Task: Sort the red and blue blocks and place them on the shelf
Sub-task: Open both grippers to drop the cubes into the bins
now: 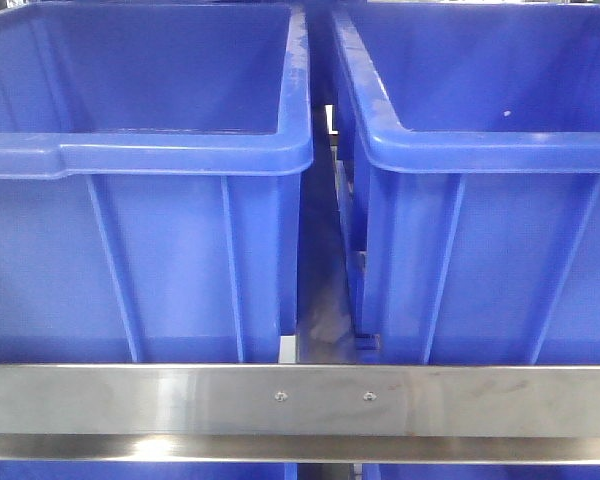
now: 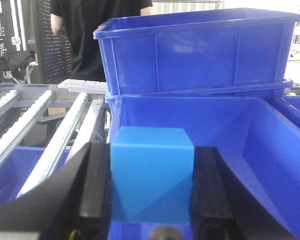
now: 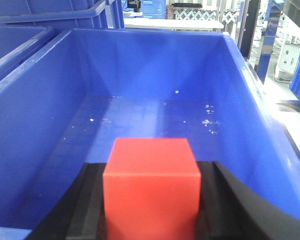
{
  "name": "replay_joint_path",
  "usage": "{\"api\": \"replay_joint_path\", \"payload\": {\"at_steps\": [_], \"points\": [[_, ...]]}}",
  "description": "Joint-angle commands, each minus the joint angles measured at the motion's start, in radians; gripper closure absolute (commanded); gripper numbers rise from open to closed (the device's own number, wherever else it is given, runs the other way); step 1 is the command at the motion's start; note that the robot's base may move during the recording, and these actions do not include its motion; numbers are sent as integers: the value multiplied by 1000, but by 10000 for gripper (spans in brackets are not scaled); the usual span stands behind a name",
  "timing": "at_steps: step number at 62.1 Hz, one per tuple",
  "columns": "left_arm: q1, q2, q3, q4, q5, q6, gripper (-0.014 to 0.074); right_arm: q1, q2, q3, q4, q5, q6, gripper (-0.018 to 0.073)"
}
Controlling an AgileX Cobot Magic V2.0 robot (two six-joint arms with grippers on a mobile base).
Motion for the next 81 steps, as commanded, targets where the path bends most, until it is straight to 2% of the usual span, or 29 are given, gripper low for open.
{"api": "replay_joint_path", "payload": {"at_steps": [1, 6, 13, 20, 25, 35, 41, 45, 55, 59, 69, 81], "points": [[-28, 47, -53, -7, -42, -8, 473, 20, 42, -91, -33, -32, 0, 508], [-80, 112, -81, -7, -21, -8, 473, 56, 108, -153, -35, -12, 0, 508], [-164, 230, -118, -5, -53, -6, 473, 96, 225, -217, -37, -65, 0, 508], [-243, 339, -153, 10, -60, -6, 473, 108, 342, -256, -37, -106, 0, 508], [-290, 429, -175, 22, -109, -6, 473, 108, 422, -282, -37, -140, 0, 508], [-329, 566, -212, 23, -146, -6, 472, 108, 517, -300, -37, -195, 0, 502], [-339, 621, -231, 48, -146, -6, 456, 108, 548, -300, -37, -202, 0, 453], [-339, 646, -241, 48, -146, -6, 398, 108, 559, -300, -37, -197, 0, 381], [-339, 665, -263, 46, -144, -6, 48, 108, 562, -300, -37, -200, 0, 105], [-339, 665, -273, 39, -144, -6, -13, 108, 562, -300, -37, -198, 0, 48], [-337, 663, -290, 39, -144, -6, 38, 108, 555, -300, -38, -206, 0, 42], [-337, 637, -309, 39, -140, -6, 201, 106, 527, -300, -38, -227, -1, 43]]}}
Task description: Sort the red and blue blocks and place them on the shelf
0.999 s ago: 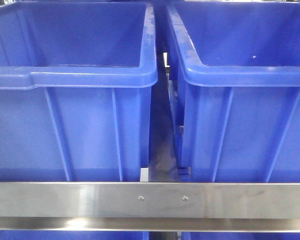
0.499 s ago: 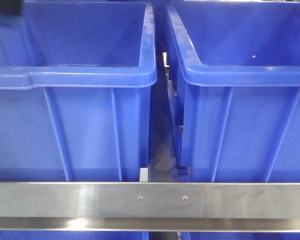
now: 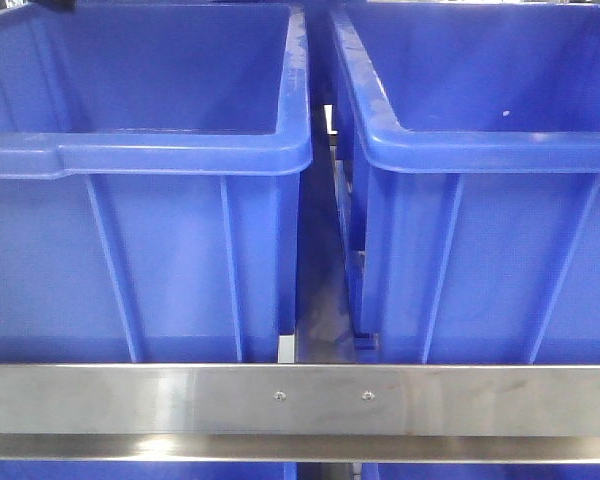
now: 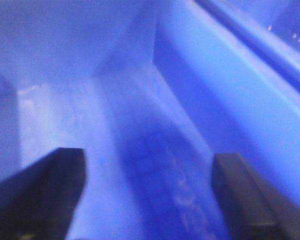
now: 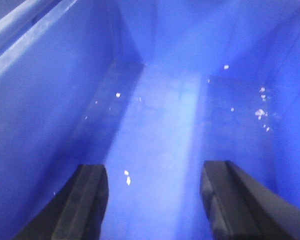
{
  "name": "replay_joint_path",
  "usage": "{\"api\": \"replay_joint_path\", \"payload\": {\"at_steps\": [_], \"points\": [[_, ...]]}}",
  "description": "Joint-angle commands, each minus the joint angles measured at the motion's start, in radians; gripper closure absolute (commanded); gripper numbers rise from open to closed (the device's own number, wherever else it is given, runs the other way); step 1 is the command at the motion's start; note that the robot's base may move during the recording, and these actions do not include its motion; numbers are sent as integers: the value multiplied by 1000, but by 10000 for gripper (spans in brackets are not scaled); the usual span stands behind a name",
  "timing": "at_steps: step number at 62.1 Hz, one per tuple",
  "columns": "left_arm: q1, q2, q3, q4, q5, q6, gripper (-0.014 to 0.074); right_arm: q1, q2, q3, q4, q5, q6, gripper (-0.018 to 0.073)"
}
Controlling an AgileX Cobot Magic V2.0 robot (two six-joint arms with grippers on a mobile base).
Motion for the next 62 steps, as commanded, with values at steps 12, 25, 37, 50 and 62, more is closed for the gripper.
{"api": "replay_joint_path", "payload": {"at_steps": [12, 25, 37, 50, 62], "points": [[13, -135, -44, -5, -62, -6, 436, -3, -158, -41, -7, -101, -1, 172], [120, -262, -31, -65, 55, -6, 469, -3, -320, -40, -3, 2, -1, 502], [201, -354, 31, -136, 67, -9, 469, -12, -397, -27, 109, 105, 0, 503], [218, -494, 172, -143, 98, -9, 469, -47, -487, 57, 133, 115, 0, 503], [218, -670, 276, -141, 85, -9, 469, -72, -612, 127, 133, 116, 0, 503]]}}
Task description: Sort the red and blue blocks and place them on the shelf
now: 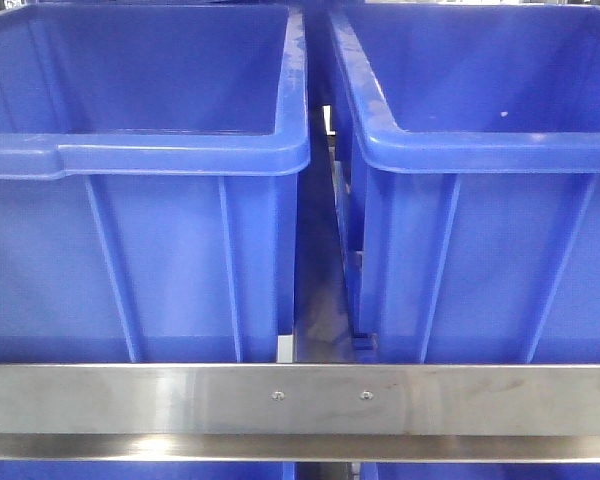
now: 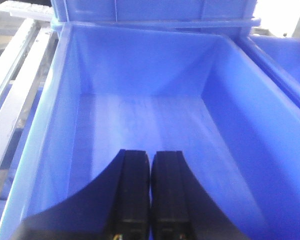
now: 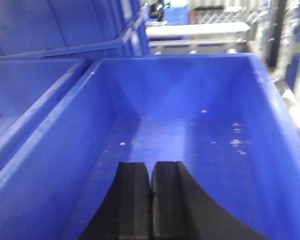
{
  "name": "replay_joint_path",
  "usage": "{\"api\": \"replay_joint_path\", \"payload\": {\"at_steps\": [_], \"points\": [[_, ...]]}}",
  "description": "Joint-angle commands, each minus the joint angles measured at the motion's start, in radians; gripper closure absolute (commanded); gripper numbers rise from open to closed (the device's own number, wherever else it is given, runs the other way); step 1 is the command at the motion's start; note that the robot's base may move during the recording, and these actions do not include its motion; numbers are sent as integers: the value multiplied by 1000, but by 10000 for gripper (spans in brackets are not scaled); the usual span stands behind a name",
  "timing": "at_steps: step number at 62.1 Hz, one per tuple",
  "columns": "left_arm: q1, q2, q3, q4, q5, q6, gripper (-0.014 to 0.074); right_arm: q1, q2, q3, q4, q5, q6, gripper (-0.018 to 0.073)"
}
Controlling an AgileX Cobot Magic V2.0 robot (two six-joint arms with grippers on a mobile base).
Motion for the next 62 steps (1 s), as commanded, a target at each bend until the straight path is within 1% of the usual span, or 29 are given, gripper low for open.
{"api": "replay_joint_path", "payload": {"at_steps": [1, 6, 14, 48, 62], "points": [[1, -68, 8, -9, -86, -9, 469, -12, -48, -6, 5, -84, 0, 503], [1, -126, 44, -6, -86, -9, 469, -12, -88, 17, 5, -82, 0, 503], [1, -158, 79, -6, -86, -9, 470, -12, -106, 47, 5, -80, 0, 503], [1, -156, 81, -6, -84, -9, 470, -12, -105, 54, 5, -75, 0, 503], [1, -156, 81, -6, -82, -9, 470, -24, -157, 103, 2, -75, 0, 503]]}}
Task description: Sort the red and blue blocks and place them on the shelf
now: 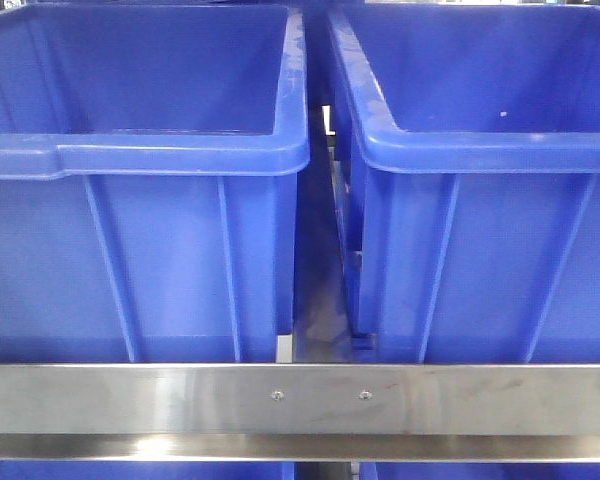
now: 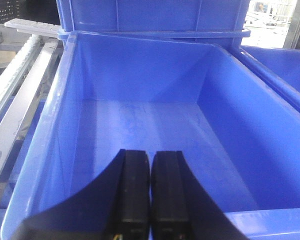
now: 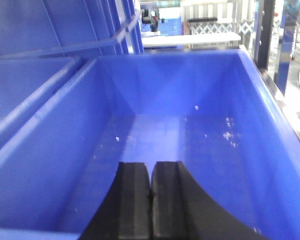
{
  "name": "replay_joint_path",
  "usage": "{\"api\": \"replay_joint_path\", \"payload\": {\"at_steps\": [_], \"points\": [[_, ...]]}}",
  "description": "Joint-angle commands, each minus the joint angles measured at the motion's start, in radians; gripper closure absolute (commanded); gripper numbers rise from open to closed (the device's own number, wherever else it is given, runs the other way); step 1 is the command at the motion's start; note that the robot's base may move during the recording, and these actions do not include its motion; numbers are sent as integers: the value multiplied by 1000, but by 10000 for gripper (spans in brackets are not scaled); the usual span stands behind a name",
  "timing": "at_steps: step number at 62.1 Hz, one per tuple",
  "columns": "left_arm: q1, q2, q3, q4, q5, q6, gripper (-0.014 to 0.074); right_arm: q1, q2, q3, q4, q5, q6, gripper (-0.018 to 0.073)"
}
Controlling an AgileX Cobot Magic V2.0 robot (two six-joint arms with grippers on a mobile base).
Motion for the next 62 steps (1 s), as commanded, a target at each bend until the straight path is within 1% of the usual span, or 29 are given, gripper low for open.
{"api": "replay_joint_path", "payload": {"at_steps": [1, 3, 11, 13, 27, 32, 40, 43, 49, 62], "points": [[1, 7, -28, -6, -82, -9, 470, -17, -22, -12, -2, -81, -2, 503], [1, 7, -28, -6, -82, -9, 470, -30, -34, -4, -17, -81, -2, 503], [1, 8, -28, -6, -82, -9, 470, -86, -106, 39, -164, -81, -2, 503], [1, 8, -28, -6, -82, -9, 470, -96, -125, 54, -182, -81, -2, 503], [1, 8, -28, -6, -82, -9, 470, -101, -243, 163, -151, -81, -2, 503], [1, 8, -28, -6, -82, -9, 470, -101, -280, 214, -146, -112, 1, 503], [1, 9, -28, -6, -82, -9, 470, -101, -276, 284, -144, -185, 102, 503], [1, 9, -28, -6, -82, -9, 470, -101, -276, 284, -149, -160, 122, 503], [1, 9, -28, -6, -80, -9, 470, -101, -276, 284, -164, -153, 120, 503], [1, 9, -28, -6, -80, -9, 470, -101, -276, 284, -164, -155, 119, 503]]}}
